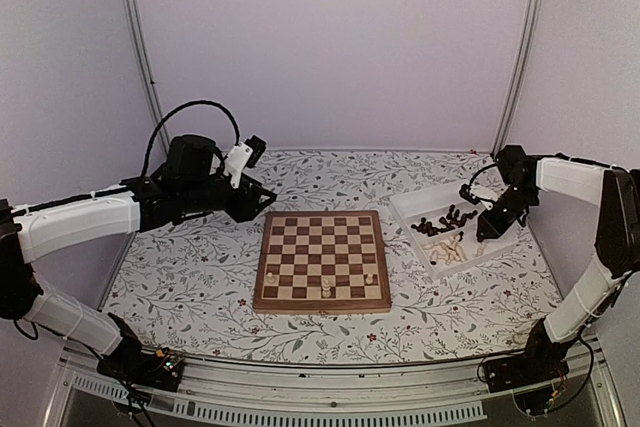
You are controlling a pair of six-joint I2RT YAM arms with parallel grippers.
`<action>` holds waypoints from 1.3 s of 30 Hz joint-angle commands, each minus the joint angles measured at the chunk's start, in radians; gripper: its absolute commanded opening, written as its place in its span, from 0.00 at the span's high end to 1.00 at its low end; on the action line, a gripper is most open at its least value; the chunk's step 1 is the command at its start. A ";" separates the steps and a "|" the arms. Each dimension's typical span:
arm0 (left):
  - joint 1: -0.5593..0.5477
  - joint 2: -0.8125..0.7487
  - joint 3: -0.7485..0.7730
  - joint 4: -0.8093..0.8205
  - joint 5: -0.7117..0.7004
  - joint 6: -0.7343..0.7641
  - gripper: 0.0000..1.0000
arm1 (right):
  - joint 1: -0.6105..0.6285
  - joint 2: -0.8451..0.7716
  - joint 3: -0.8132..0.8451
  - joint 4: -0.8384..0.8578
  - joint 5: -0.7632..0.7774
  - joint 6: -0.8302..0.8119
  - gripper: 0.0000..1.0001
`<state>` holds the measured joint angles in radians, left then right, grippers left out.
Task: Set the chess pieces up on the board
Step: Pick up the chess piece from the storage box.
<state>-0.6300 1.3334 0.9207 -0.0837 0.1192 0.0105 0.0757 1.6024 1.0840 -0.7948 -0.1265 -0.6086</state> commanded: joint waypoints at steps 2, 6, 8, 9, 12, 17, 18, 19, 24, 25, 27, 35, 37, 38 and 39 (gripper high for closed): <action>0.012 -0.031 -0.001 0.001 0.003 -0.007 0.49 | -0.020 0.051 0.007 0.055 0.016 0.038 0.80; 0.012 -0.030 -0.001 -0.001 0.002 -0.007 0.49 | -0.019 0.084 0.008 0.055 0.005 0.041 0.81; 0.012 -0.028 0.000 -0.001 0.003 -0.007 0.49 | -0.020 0.099 0.003 0.056 0.004 0.041 0.81; 0.012 -0.028 0.000 -0.001 0.003 -0.008 0.49 | -0.022 0.104 0.000 0.057 0.005 0.041 0.80; 0.012 -0.025 0.000 -0.003 0.003 -0.008 0.49 | -0.021 0.115 -0.005 0.061 0.010 0.041 0.80; 0.012 -0.021 0.003 -0.004 0.008 -0.007 0.49 | -0.022 0.124 -0.010 0.065 0.031 0.042 0.79; 0.012 -0.019 0.003 -0.006 0.009 -0.006 0.49 | -0.023 0.125 -0.012 0.065 0.034 0.043 0.78; 0.012 -0.018 0.004 -0.005 0.010 -0.006 0.49 | -0.023 0.126 -0.014 0.066 0.034 0.043 0.78; 0.012 -0.016 0.004 -0.009 0.013 -0.007 0.49 | -0.024 0.138 -0.021 0.062 0.034 0.046 0.78; 0.012 -0.016 0.004 -0.009 0.013 -0.006 0.49 | -0.024 0.139 -0.023 0.059 0.033 0.048 0.78; 0.012 -0.014 0.006 -0.010 0.014 -0.006 0.49 | -0.025 0.139 -0.026 0.052 0.034 0.049 0.77; 0.012 -0.008 0.012 -0.017 0.020 -0.006 0.49 | -0.026 0.098 -0.037 0.038 0.053 0.054 0.90; 0.011 -0.007 0.012 -0.017 0.022 -0.005 0.49 | -0.025 0.092 -0.023 0.028 0.051 0.053 0.93; 0.012 -0.008 0.012 -0.017 0.022 -0.006 0.49 | -0.025 0.083 -0.012 0.018 0.049 0.053 0.93; 0.012 -0.008 0.012 -0.017 0.022 -0.006 0.49 | -0.025 0.075 0.005 0.006 0.044 0.054 0.93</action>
<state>-0.6296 1.3331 0.9207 -0.0921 0.1265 0.0074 0.0574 1.7222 1.0508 -0.7521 -0.0834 -0.5594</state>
